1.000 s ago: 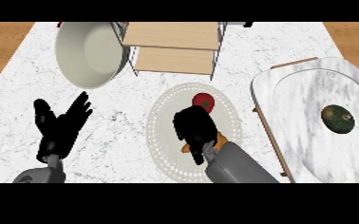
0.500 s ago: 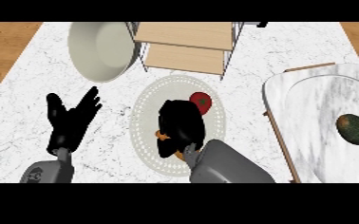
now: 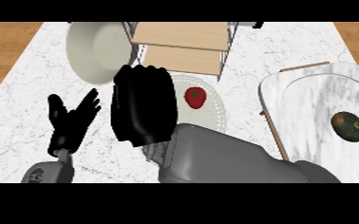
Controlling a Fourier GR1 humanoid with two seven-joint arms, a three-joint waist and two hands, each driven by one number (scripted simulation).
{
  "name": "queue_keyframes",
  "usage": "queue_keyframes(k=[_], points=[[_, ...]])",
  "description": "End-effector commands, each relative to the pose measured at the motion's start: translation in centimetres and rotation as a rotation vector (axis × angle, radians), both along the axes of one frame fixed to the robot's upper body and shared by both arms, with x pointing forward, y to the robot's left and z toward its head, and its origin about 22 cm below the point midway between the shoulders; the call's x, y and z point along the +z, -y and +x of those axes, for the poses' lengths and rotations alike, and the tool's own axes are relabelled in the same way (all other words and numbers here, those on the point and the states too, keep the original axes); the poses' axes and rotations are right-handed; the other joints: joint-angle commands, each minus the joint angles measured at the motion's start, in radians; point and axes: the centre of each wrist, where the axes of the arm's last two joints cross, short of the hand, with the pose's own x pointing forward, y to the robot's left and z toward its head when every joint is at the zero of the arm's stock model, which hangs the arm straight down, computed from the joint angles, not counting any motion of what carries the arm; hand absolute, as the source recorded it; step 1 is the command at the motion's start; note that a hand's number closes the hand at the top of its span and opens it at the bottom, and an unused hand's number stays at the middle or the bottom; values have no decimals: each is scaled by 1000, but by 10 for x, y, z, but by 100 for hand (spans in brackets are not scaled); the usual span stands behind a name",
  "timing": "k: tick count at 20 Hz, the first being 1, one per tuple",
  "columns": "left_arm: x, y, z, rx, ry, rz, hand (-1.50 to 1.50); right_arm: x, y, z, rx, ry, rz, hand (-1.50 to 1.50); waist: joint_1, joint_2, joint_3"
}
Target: Pick the croissant from the placemat and place it in the tiered shelf
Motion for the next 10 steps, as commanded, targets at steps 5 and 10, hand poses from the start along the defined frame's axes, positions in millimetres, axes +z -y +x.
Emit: queue_keyframes(k=[5, 10], points=[[-11, -10, -11, 37, -42, 3, 0, 105, -24, -7, -212, 64, 100, 150, -25, 0, -4], [-7, -12, -11, 47, -34, -28, 0, 138, -26, 4, -274, 68, 123, 150, -36, 2, -3]])
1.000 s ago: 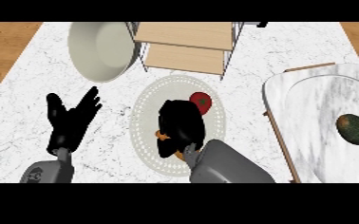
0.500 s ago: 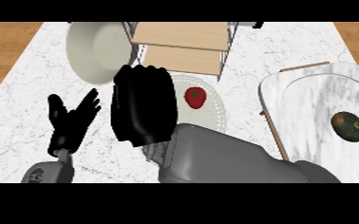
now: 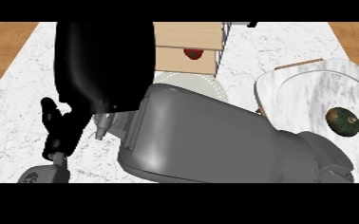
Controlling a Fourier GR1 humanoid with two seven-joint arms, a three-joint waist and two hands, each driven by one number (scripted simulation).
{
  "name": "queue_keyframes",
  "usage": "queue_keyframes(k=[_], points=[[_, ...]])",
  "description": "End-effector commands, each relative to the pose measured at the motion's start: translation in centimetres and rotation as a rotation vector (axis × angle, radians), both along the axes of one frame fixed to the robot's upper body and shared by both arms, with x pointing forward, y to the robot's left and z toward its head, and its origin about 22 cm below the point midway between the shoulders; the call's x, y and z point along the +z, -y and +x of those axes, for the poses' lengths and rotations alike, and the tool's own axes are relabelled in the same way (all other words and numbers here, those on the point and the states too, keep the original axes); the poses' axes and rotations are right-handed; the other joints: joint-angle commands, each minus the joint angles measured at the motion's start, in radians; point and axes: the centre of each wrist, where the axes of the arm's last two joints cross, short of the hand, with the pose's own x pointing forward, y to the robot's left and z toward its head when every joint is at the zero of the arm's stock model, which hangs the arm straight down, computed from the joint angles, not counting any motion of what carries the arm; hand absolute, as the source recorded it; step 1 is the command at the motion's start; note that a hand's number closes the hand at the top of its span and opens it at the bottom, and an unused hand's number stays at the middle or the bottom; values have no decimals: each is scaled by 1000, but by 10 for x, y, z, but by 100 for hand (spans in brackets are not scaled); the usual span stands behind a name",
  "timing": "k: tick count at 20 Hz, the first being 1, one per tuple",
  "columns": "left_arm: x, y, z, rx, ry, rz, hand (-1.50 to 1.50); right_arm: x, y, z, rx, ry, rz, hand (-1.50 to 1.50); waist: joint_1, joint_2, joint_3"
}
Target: Pick the croissant from the placemat and place it in the tiered shelf
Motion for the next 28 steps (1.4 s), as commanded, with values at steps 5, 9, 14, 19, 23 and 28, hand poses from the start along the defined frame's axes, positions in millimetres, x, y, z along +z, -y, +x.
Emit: queue_keyframes(k=[5, 9, 14, 19, 23, 28], points=[[-7, -2, -7, 16, -31, -3, 0, 75, -3, 24, -219, -69, 110, 150, -11, 11, -3], [-7, -4, -10, 32, -21, 10, 0, 95, 19, 56, -239, -83, 120, 150, -8, 14, -3], [-1, -1, -8, 3, -11, 13, 0, 87, 31, 87, -265, -80, 71, 150, -7, 16, -2], [-2, -7, 1, 17, -7, 0, 0, 93, 47, 109, -213, -143, 60, 150, -9, 19, -3], [0, -12, -9, 4, -3, -17, 0, 77, 60, 131, -216, -142, -3, 150, -3, 20, -3], [-5, 1, -10, -4, -5, 12, 0, 64, 76, 154, -240, -122, -38, 150, 6, 23, -3]])
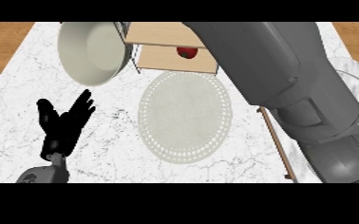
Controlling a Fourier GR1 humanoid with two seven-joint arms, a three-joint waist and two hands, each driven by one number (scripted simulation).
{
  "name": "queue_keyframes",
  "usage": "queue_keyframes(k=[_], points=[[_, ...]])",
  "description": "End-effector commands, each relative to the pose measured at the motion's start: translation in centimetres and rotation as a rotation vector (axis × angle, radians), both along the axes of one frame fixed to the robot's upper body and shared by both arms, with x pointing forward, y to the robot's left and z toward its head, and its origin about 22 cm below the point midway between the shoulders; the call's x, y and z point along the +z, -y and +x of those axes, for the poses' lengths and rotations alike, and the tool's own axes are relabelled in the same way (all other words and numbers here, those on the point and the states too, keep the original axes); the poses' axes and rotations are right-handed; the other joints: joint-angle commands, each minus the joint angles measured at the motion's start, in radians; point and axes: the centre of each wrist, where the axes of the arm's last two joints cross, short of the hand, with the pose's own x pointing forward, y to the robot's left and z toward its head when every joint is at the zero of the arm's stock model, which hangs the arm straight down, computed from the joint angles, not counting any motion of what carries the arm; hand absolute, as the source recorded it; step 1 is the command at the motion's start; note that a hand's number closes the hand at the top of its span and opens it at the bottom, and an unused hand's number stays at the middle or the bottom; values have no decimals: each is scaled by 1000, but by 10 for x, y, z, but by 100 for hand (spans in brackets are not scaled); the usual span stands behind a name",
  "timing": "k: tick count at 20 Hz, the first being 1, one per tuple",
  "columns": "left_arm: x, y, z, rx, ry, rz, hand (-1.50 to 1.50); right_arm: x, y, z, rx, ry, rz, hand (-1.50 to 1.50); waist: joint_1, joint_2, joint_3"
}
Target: Pick the croissant from the placemat and place it in the tiered shelf
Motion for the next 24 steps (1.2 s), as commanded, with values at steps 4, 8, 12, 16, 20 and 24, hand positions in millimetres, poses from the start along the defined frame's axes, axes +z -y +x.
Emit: queue_keyframes(k=[4, 8, 12, 16, 20, 24], points=[[-5, -8, -9, 2, -52, 14, 0, -34, 1, 23, -20, 23, -17, 150, 11, 5, -3], [1, 19, 10, -14, -35, -21, 0, -21, 17, 32, -20, 24, -33, 150, 5, 6, -3], [0, 7, 7, -23, -39, -1, 0, -32, 10, 35, 9, 48, -19, 150, 12, 8, -3], [-9, -4, -4, -17, -39, 10, 0, -22, 32, 43, 37, 34, -19, 150, 7, 5, -3], [0, 13, 9, -14, -29, -7, 0, -27, 13, 38, 28, 40, 13, 150, 5, 5, -3], [-9, 4, -5, 4, -42, -1, 0, -23, 22, 42, 20, 11, -83, 150, 8, 4, -3]])
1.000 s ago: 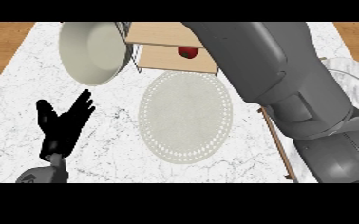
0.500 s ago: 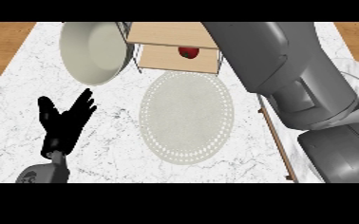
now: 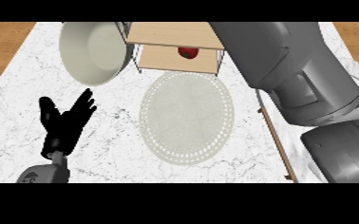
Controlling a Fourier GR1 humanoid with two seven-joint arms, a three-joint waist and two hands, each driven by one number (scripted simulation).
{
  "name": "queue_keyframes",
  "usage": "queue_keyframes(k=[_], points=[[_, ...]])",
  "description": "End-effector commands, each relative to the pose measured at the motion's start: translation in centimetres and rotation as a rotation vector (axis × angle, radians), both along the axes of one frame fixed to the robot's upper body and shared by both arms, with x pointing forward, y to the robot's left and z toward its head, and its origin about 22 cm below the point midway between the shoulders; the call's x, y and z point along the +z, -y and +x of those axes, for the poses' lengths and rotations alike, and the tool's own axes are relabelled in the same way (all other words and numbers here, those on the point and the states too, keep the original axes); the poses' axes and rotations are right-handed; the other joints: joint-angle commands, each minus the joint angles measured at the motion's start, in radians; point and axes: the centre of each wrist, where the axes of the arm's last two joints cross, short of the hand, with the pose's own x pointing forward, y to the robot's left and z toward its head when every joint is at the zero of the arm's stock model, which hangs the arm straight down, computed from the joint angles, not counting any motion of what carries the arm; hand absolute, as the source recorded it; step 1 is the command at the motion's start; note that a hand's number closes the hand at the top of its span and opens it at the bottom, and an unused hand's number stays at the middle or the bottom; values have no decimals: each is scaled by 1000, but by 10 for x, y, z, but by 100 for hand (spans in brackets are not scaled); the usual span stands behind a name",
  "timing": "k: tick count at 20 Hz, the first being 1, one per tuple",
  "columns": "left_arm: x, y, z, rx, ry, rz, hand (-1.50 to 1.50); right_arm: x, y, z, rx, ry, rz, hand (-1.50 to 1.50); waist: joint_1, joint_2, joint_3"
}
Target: Pick the croissant from the placemat and place it in the tiered shelf
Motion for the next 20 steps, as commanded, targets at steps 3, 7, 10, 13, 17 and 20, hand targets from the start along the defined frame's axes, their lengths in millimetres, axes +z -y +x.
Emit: queue_keyframes(k=[3, 7, 10, 13, 17, 20], points=[[-5, 2, -1, 14, -31, 0, 0, -11, 5, 4, -81, 37, 238, -150, -6, 5, -2], [-4, -7, -6, -8, -30, 1, 0, 7, 0, -2, -92, 101, 355, -150, 0, 5, -3], [-14, -1, -2, -1, -31, -12, 0, 15, 6, -2, -46, 110, 477, -150, -6, 6, -3], [-5, 3, -6, -17, -43, 12, 0, 4, 20, 5, -49, 132, 581, -150, 6, 9, -2], [-12, 8, -6, 3, -37, -5, 0, 27, 29, 1, -57, 173, 732, -150, -4, 6, -2], [-12, 7, -13, 15, -20, 12, 0, 32, 35, -1, -132, 248, 744, -150, -20, -4, -2]])
